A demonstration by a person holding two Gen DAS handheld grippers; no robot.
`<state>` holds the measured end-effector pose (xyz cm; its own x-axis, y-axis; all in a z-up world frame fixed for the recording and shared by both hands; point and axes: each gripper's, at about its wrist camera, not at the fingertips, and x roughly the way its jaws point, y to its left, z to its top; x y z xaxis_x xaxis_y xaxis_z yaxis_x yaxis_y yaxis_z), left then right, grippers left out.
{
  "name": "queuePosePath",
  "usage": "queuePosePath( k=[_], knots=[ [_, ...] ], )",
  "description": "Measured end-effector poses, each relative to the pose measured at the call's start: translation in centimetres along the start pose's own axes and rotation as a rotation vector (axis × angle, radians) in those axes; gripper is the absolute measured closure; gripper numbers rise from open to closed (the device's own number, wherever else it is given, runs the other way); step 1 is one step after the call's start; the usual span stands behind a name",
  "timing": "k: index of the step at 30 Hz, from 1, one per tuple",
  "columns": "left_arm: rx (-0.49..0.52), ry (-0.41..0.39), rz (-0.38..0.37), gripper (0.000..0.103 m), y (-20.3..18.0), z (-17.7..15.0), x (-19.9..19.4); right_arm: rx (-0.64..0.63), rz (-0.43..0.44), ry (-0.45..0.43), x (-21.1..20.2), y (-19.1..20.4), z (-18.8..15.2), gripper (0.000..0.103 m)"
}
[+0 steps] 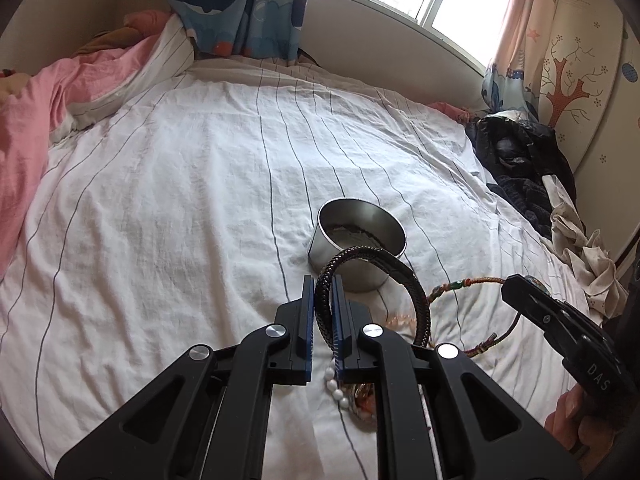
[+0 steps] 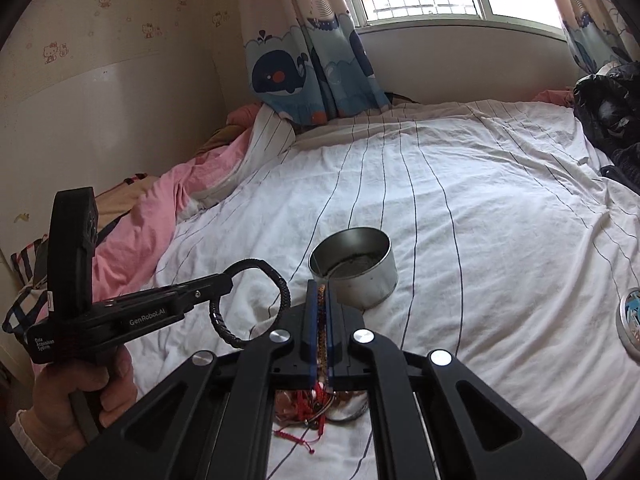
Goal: Organize jewelry
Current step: 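Carry the black bracelet into the silver tin and open left gripper while right gripper drops a bracelet in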
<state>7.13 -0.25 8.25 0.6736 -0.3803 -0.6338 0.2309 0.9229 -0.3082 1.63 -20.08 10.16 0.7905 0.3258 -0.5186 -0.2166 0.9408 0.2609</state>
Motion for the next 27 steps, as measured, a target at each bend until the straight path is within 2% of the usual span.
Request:
queuePosePath(
  k=[5,13,16,17,19,20,21,22,23,27],
  knots=[
    [-0.004,-0.022,0.018,0.095,-1.4,3.0,2.3,-0.013,-0.003,-0.044,1.4,-0.7,2.6,0.099],
    [0.008,0.001,0.07,0.095,-2.4,5.6,7.2,-0.026,0.008,-0.094,5.2,-1.4,5.9,0.099],
    [0.039,0.074,0.084,0.09,-2.6,5.9,9.5,-0.015,0.018,-0.048,8.2,-1.9,6.1,0.099],
    [0.051,0.086,0.099,0.089,-2.6,5.7,9.9,-0.016,0.013,-0.014,9.4,-2.0,5.9,0.099],
    [0.055,0.091,0.108,0.081,-2.2,5.6,9.7,-0.014,0.011,0.075,11.8,-2.4,5.2,0.099],
    [0.05,0.088,0.107,0.078,-2.0,5.5,9.2,-0.009,0.001,0.109,12.6,-2.5,4.8,0.096],
    [0.045,0.08,0.107,0.072,-1.7,5.3,8.7,-0.01,-0.012,0.123,12.8,-2.6,4.3,0.087],
    [0.041,0.074,0.112,0.071,-1.2,5.2,8.1,-0.008,-0.025,0.123,12.7,-2.7,4.0,0.067],
    [0.039,0.074,0.108,0.07,-0.9,5.1,7.6,0.002,-0.027,0.115,12.2,-2.9,3.8,0.053],
    [0.043,0.085,0.106,0.065,0.0,4.3,6.0,0.0,-0.056,0.087,9.7,-3.1,3.0,0.052]
  ],
)
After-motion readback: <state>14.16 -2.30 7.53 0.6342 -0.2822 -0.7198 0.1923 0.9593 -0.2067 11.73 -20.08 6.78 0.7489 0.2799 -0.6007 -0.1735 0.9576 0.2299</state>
